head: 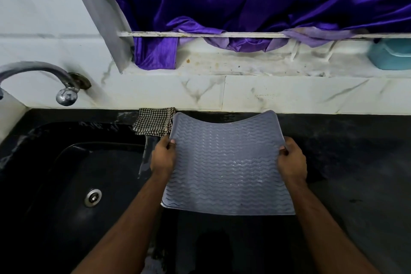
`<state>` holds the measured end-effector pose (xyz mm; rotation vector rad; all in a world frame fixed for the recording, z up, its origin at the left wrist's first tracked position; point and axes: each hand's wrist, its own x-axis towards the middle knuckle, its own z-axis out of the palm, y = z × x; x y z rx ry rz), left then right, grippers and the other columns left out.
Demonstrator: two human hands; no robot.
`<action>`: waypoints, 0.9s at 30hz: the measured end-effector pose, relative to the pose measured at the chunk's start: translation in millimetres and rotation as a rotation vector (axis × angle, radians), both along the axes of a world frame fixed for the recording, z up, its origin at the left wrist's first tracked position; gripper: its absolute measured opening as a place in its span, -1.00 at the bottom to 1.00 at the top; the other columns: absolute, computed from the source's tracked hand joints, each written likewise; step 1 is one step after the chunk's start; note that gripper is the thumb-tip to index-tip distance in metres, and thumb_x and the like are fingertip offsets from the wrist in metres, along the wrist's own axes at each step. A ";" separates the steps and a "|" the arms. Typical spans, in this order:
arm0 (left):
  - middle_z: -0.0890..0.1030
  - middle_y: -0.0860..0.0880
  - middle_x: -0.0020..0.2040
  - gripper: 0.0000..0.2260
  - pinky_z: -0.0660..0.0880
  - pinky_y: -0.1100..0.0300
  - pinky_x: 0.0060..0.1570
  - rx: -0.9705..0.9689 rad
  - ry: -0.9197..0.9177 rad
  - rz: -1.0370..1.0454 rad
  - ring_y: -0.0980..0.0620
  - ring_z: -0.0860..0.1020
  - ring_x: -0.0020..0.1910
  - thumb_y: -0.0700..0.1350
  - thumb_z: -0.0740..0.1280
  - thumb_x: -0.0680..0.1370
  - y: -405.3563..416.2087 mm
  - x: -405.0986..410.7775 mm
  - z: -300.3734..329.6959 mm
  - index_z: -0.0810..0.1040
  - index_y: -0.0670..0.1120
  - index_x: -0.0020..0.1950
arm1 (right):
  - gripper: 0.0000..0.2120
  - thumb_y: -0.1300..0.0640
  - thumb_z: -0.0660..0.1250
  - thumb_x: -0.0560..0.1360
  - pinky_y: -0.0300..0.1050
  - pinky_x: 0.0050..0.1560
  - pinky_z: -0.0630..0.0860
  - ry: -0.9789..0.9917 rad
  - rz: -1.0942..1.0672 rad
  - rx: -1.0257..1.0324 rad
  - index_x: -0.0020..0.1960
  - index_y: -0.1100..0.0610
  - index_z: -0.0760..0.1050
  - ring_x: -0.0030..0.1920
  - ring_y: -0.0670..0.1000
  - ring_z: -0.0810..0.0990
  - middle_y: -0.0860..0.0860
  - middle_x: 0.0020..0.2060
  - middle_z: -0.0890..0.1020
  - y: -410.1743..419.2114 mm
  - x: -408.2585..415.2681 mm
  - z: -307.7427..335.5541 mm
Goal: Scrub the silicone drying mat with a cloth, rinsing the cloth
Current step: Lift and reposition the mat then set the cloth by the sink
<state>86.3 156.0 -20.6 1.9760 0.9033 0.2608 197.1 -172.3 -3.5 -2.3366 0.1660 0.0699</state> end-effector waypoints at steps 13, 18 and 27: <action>0.64 -0.12 -0.08 -0.83 0.55 0.00 0.02 0.001 -0.039 0.011 -0.16 0.61 -0.05 -0.06 0.28 0.66 27.1 31.3 -26.0 0.54 -0.16 0.03 | -0.76 0.10 0.12 0.66 0.19 0.06 0.58 0.032 -0.044 0.029 0.26 0.02 0.47 0.02 0.17 0.60 0.10 0.05 0.62 19.7 37.7 -23.8; 0.66 -0.06 0.03 -0.79 0.57 -0.02 0.15 -0.097 -0.086 -0.065 -0.10 0.62 0.03 -0.24 0.27 0.58 26.8 30.1 -29.8 0.54 -0.09 0.19 | -0.70 0.12 0.14 0.64 0.16 0.10 0.56 0.055 -0.050 0.010 0.33 -0.02 0.45 0.09 0.19 0.59 0.11 0.13 0.61 20.8 44.1 -28.3; 0.65 0.03 -0.13 -0.88 0.56 0.08 -0.08 -0.127 -0.141 -0.005 0.03 0.61 -0.15 -0.02 0.39 0.59 40.1 65.6 -25.7 0.54 -0.05 0.02 | -0.67 0.05 0.32 0.59 0.07 0.03 0.58 0.062 -0.062 -0.007 0.28 0.19 0.45 0.05 0.22 0.62 0.19 0.11 0.62 31.7 72.8 -26.0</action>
